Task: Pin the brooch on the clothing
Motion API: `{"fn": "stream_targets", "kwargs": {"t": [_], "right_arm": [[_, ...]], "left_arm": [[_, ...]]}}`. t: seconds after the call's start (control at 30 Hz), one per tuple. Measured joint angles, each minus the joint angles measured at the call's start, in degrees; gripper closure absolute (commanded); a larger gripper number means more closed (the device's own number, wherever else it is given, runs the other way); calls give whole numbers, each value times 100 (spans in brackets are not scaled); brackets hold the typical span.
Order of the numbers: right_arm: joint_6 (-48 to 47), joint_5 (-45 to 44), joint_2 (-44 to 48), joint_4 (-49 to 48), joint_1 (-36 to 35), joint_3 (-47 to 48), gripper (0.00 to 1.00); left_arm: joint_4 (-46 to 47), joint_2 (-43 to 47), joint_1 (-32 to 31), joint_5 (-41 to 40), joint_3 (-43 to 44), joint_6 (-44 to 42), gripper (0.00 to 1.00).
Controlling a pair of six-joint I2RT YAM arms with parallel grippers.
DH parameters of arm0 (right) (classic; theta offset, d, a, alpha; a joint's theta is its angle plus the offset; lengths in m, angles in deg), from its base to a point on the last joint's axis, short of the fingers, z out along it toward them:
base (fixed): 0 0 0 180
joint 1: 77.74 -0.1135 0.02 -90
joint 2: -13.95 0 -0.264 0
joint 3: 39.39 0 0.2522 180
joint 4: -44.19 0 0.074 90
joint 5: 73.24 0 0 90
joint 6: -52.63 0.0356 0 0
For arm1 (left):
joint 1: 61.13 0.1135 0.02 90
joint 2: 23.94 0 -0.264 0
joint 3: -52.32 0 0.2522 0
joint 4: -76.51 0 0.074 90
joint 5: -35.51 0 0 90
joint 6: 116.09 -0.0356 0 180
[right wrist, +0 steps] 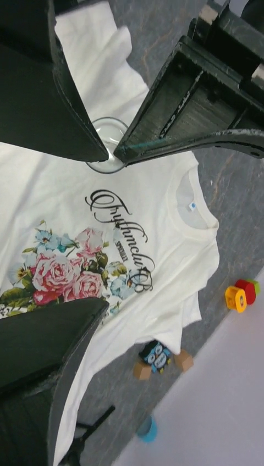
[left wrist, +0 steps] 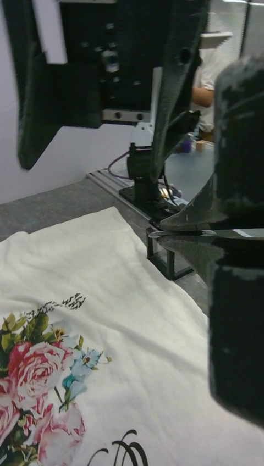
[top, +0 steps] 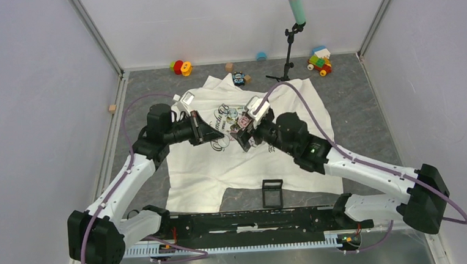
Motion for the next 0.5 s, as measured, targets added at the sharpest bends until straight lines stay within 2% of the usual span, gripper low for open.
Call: {"fn": "stream_targets", "kwargs": {"t": [0.2,0.37,0.43,0.5], "right_arm": [[964,2837,-9,-9,1119,-116,19],[1576,4358,-219,-245,1263,-133,36],[1775,4745,-302,-374,1261,-155,44],[1947,4988,-367,-483,1255,-201,47]], "left_arm": [[-404,9,0,822,234,-968,98],[-737,107,-4,1305,234,-1462,98],[-774,122,-17,1497,234,-1578,98],[-802,125,-52,1620,234,-1652,98]]}}
